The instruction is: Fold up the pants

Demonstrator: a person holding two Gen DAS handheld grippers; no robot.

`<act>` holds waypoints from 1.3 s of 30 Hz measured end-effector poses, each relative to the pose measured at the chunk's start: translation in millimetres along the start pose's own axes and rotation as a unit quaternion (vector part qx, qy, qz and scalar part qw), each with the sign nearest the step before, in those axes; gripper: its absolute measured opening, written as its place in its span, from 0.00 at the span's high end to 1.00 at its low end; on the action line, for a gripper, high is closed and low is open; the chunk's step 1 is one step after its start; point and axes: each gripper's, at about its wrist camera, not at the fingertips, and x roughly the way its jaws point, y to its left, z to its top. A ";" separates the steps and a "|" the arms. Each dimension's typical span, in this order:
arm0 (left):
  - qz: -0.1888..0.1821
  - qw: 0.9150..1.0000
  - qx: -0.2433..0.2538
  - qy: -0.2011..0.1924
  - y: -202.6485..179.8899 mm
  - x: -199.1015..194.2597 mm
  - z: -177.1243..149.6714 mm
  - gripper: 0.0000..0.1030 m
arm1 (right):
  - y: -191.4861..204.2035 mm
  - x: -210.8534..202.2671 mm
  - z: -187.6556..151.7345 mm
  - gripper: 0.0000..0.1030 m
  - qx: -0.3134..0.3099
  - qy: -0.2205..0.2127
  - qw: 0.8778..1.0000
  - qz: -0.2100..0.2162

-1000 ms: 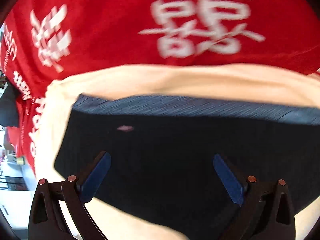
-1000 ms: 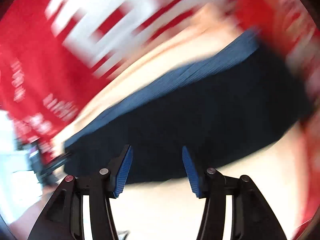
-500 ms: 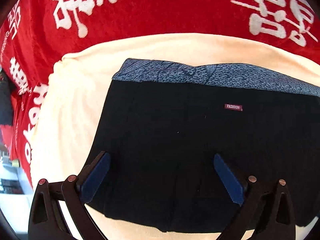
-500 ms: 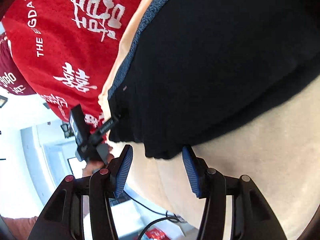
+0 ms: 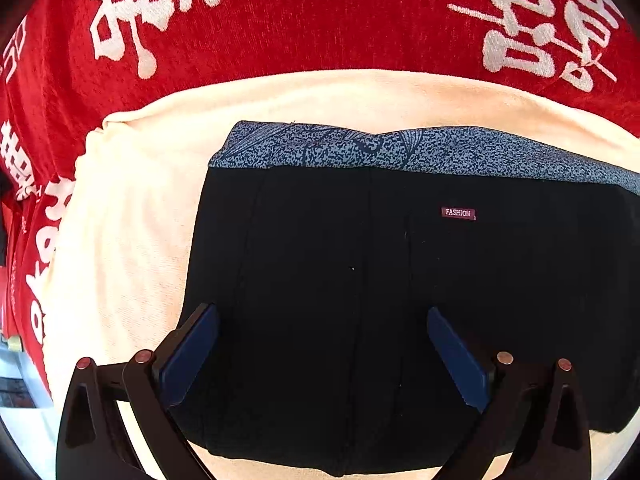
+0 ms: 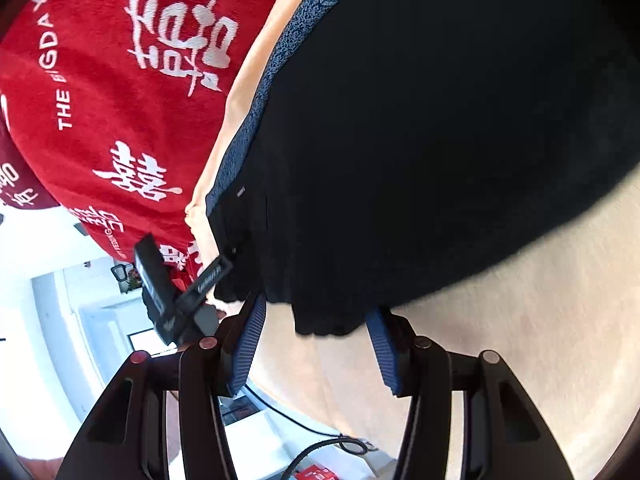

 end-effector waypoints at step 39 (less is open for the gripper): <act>0.027 0.998 -0.063 0.011 -62.1 33.9 105.8 0.00 | 10.6 -124.4 187.6 0.79 -0.167 -0.167 0.901 -0.362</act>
